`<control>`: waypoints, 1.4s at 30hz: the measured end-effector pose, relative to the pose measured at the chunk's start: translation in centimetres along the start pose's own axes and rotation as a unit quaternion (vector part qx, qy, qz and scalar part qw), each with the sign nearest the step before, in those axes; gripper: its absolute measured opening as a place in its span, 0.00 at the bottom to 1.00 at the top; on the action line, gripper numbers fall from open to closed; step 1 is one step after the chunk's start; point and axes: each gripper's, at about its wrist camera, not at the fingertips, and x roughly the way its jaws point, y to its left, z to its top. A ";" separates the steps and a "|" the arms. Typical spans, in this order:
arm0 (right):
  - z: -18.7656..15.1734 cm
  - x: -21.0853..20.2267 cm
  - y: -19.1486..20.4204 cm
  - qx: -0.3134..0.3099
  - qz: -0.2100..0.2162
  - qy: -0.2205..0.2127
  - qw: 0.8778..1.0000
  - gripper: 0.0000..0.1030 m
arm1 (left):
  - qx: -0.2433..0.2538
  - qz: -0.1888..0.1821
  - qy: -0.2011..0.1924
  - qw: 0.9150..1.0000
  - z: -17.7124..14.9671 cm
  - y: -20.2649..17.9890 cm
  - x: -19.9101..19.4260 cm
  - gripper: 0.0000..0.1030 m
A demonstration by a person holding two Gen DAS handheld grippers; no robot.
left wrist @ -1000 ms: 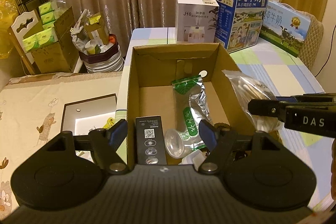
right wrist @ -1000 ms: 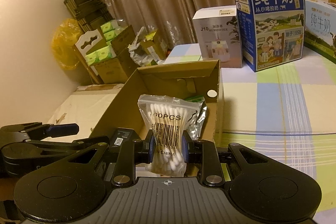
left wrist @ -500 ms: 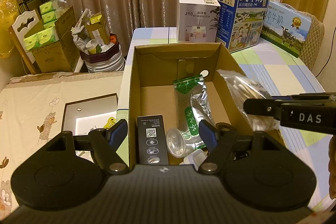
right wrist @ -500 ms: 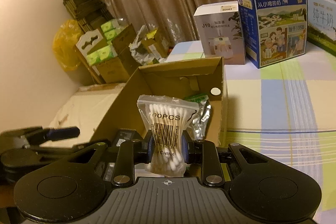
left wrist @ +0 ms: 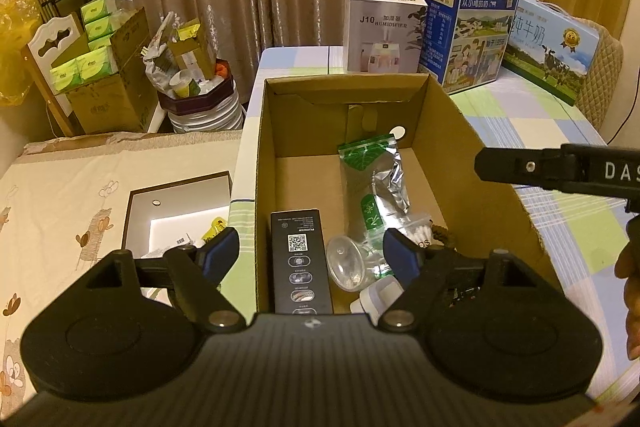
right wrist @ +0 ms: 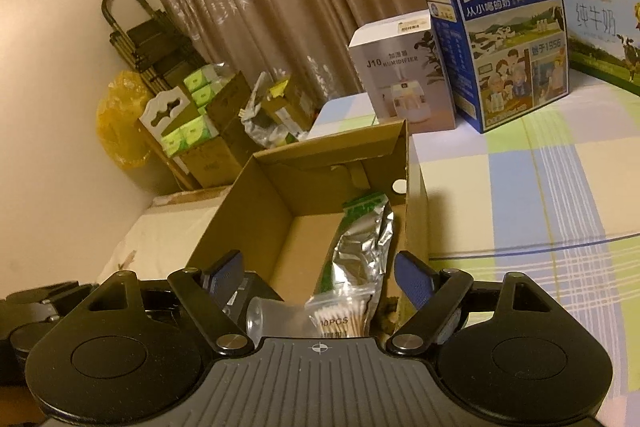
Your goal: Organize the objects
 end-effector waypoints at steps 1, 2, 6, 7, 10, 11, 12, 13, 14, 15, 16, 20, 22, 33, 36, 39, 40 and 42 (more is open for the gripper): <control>0.0 0.0 0.1 -0.002 -0.001 0.001 1.000 0.77 | 0.000 0.000 0.000 1.000 0.0 0.0 -0.1 0.74; -0.1 -0.1 0.1 -0.003 -0.001 0.001 1.000 0.77 | -0.001 0.000 -0.001 1.000 0.0 0.0 -0.1 0.74; -0.1 -1.1 0.6 -0.008 -0.006 0.003 1.000 0.77 | -0.003 0.000 -0.004 1.000 0.1 0.0 -0.8 0.78; -0.1 -1.3 0.7 -0.010 -0.008 0.004 1.000 0.77 | -0.005 0.001 -0.005 1.000 0.1 0.0 -1.1 0.80; -0.1 -2.3 1.1 -0.014 -0.012 0.002 1.000 0.77 | -0.005 0.001 -0.009 1.000 0.0 -0.1 -1.9 0.84; 0.0 -2.6 1.2 -0.016 -0.014 0.002 1.000 0.77 | -0.005 0.001 -0.011 1.000 0.0 -0.1 -2.2 0.87; -0.1 -3.0 1.4 -0.019 -0.018 0.002 1.000 0.77 | -0.005 0.001 -0.012 1.000 -0.1 -0.1 -2.5 0.88; -0.1 -3.4 1.5 -0.021 -0.021 0.002 1.000 0.77 | -0.005 0.002 -0.014 1.000 -0.2 -0.1 -2.8 0.89; -0.2 -3.8 1.6 -0.024 -0.024 0.003 0.999 0.77 | -0.005 0.004 -0.016 1.000 -0.2 -0.2 -3.2 0.91; -0.3 -4.3 1.7 -0.027 -0.029 0.003 0.999 0.77 | -0.004 0.007 -0.020 1.000 -0.3 -0.2 -3.6 0.94; -0.4 -4.7 1.9 -0.030 -0.033 0.004 0.999 0.77 | -0.002 0.011 -0.025 1.000 -0.5 -0.3 -4.0 0.96; -1.1 -6.4 2.3 -0.041 -0.046 0.009 0.998 0.77 | 0.007 0.021 -0.034 0.999 -1.1 -0.8 -5.5 0.99; -1.6 -7.3 2.6 -0.046 -0.050 0.011 0.998 0.77 | 0.001 0.019 -0.036 0.999 -1.6 -1.0 -6.4 0.99; -4.7 -11.9 2.4 -0.050 -0.047 0.015 0.998 0.77 | -0.017 0.029 -0.037 0.999 -4.6 -3.2 -11.1 0.99; -5.4 -13.1 2.5 -0.055 -0.044 0.013 0.997 0.77 | -0.019 0.034 -0.032 0.999 -5.3 -3.8 -12.3 0.99; -6.3 -14.4 2.7 -0.066 -0.039 0.016 0.997 0.77 | -0.026 0.041 -0.031 0.998 -6.1 -4.2 -13.6 0.99; -6.6 -14.7 2.8 -0.071 -0.038 0.017 0.997 0.77 | -0.029 0.043 -0.031 0.998 -6.3 -4.3 -14.0 0.99; -7.3 -15.5 2.9 -0.080 -0.039 0.017 0.996 0.77 | -0.035 0.047 -0.033 0.998 -6.9 -4.5 -14.9 0.99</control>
